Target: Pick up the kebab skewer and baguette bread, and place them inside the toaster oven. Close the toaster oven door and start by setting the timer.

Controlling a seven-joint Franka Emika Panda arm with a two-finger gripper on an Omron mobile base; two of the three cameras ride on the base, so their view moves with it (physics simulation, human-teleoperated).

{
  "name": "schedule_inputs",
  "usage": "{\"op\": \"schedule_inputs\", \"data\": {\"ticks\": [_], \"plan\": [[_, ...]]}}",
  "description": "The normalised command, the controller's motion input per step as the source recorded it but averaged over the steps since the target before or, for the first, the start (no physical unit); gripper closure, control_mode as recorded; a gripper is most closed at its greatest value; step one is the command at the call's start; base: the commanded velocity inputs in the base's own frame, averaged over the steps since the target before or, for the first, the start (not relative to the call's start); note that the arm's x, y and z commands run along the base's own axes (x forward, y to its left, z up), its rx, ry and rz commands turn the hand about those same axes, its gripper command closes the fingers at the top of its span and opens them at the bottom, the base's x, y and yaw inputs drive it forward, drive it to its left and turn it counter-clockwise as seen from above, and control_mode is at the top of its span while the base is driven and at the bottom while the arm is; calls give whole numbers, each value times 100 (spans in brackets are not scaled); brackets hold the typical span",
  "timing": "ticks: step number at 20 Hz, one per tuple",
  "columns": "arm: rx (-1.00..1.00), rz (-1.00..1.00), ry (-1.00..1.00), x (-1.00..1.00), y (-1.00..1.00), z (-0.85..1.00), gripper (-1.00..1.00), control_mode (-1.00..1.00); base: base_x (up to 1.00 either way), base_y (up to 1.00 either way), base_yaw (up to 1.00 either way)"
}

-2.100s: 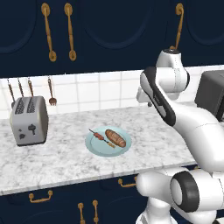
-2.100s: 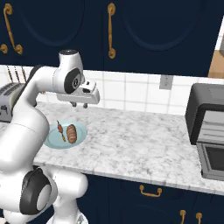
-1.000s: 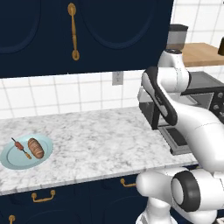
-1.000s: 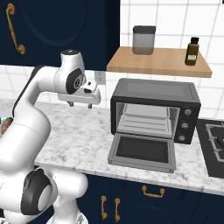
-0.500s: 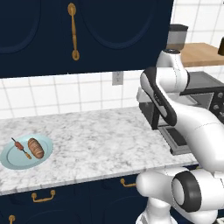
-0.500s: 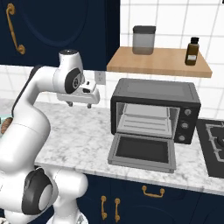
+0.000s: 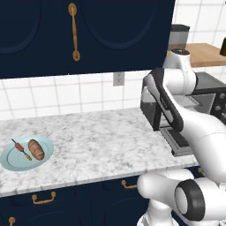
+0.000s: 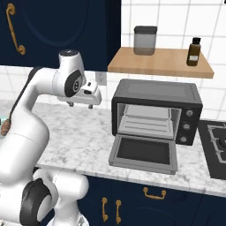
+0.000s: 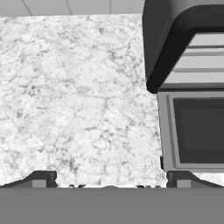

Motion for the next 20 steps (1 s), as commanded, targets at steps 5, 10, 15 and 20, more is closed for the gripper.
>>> {"op": "schedule_inputs", "data": {"ticks": [5,10,15,20], "plan": [[0,5,-39,-65,-44,0,-100,-100,0,0,0],[0,17,-24,-42,-97,-11,-100,-100,0,0,0],[-2,26,-16,-10,-97,-16,-100,-100,0,0,0],[-2,22,-29,6,-67,-28,-100,-100,0,0,0]]}}
